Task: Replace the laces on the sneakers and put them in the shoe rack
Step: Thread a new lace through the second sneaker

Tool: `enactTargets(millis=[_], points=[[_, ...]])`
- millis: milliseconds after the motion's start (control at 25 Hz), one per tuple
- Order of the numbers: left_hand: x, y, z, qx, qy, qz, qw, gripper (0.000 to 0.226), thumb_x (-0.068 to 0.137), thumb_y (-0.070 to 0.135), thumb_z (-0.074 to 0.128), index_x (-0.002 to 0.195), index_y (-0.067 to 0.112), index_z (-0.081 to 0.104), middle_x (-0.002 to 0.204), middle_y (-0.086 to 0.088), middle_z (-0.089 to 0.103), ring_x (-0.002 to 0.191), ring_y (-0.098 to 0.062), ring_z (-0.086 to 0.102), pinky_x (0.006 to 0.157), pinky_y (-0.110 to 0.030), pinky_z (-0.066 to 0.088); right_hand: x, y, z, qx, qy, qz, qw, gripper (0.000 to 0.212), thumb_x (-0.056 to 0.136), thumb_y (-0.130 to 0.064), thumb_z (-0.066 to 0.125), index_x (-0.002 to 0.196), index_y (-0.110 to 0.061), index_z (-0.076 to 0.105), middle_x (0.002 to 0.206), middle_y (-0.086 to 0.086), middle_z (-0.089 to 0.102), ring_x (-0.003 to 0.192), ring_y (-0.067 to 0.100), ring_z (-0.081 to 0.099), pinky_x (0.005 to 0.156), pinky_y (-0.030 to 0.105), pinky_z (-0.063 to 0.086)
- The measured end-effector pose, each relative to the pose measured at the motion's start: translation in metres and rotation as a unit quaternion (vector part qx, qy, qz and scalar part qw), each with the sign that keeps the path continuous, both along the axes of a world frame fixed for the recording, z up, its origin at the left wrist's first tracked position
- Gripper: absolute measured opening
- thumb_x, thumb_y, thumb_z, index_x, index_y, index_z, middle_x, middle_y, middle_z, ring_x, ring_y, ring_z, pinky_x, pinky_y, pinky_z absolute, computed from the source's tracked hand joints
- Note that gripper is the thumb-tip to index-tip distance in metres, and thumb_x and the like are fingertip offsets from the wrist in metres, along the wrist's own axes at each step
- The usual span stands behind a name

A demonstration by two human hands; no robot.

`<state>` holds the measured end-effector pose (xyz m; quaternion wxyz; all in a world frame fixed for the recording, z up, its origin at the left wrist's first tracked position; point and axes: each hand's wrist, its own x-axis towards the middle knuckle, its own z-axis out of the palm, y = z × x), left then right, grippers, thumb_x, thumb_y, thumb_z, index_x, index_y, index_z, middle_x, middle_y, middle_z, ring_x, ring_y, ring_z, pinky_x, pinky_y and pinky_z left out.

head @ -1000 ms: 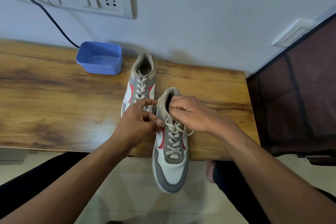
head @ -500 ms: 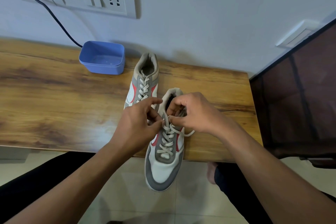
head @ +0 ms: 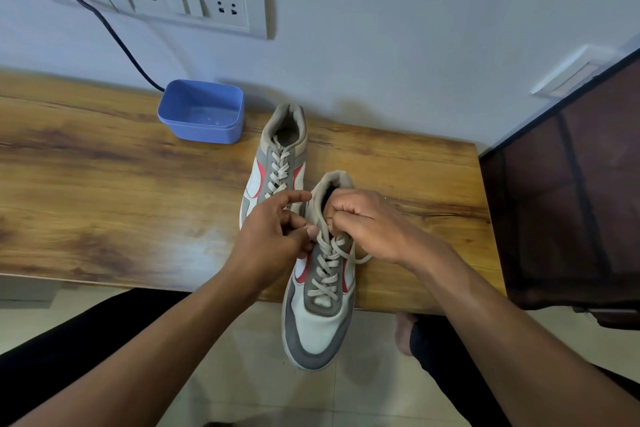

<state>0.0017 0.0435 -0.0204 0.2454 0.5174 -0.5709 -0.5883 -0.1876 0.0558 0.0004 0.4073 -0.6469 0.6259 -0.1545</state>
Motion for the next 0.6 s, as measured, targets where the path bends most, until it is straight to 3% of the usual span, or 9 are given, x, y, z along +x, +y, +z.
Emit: enactTargets(millis=[160, 240, 360, 480, 600], points=[[0.011, -0.009, 0.001, -0.214, -0.098, -0.132, 0.963, 0.040, 0.090, 0.011, 0.075, 0.125, 0.030, 0.068, 0.079, 0.009, 0.070, 0.083, -0.005, 0.068, 0.076, -0.022, 0.055, 0.002, -0.001, 0.001, 0.019, 0.006, -0.007, 1.000, 0.030, 0.099, -0.015, 0.052, 0.070, -0.008, 0.053, 0.077, 0.011, 0.056, 0.063, 0.009, 0.044, 0.055, 0.026, 0.030], [0.015, -0.015, 0.002, -0.241, -0.097, -0.179, 0.949, 0.038, 0.084, 0.016, 0.082, 0.119, 0.026, 0.071, 0.081, 0.013, 0.071, 0.085, -0.005, 0.069, 0.075, -0.025, 0.056, 0.001, 0.000, 0.001, 0.016, 0.009, -0.005, 1.000, 0.029, 0.099, -0.017, 0.056, 0.071, -0.009, 0.058, 0.077, 0.014, 0.060, 0.063, 0.011, 0.048, 0.054, 0.027, 0.031], [0.017, -0.022, -0.004, -0.296, -0.103, -0.196, 0.929, 0.037, 0.078, 0.015, 0.087, 0.112, 0.023, 0.075, 0.082, 0.014, 0.071, 0.082, -0.005, 0.068, 0.071, -0.025, 0.055, 0.001, 0.000, 0.004, 0.019, 0.001, -0.018, 1.000, 0.025, 0.094, -0.017, 0.066, 0.071, -0.023, 0.064, 0.073, -0.003, 0.065, 0.064, 0.007, 0.056, 0.053, 0.018, 0.038], [0.017, -0.025, -0.013, -0.367, -0.105, -0.201, 0.902, 0.027, 0.084, 0.016, 0.082, 0.110, 0.019, 0.076, 0.084, 0.009, 0.071, 0.076, -0.005, 0.065, 0.067, -0.029, 0.054, 0.002, -0.001, 0.005, 0.020, 0.008, -0.023, 1.000, 0.019, 0.093, -0.018, 0.069, 0.076, -0.025, 0.067, 0.079, -0.004, 0.070, 0.070, 0.013, 0.065, 0.055, 0.019, 0.042], [0.015, -0.025, -0.018, -0.431, -0.110, -0.209, 0.871, 0.021, 0.093, 0.024, 0.069, 0.109, 0.012, 0.076, 0.083, 0.001, 0.070, 0.074, -0.016, 0.065, 0.062, -0.036, 0.052, 0.001, -0.001, 0.006, 0.018, 0.013, -0.015, 1.000, 0.016, 0.094, -0.020, 0.070, 0.079, -0.023, 0.068, 0.082, -0.003, 0.071, 0.071, 0.012, 0.066, 0.054, 0.017, 0.043]])
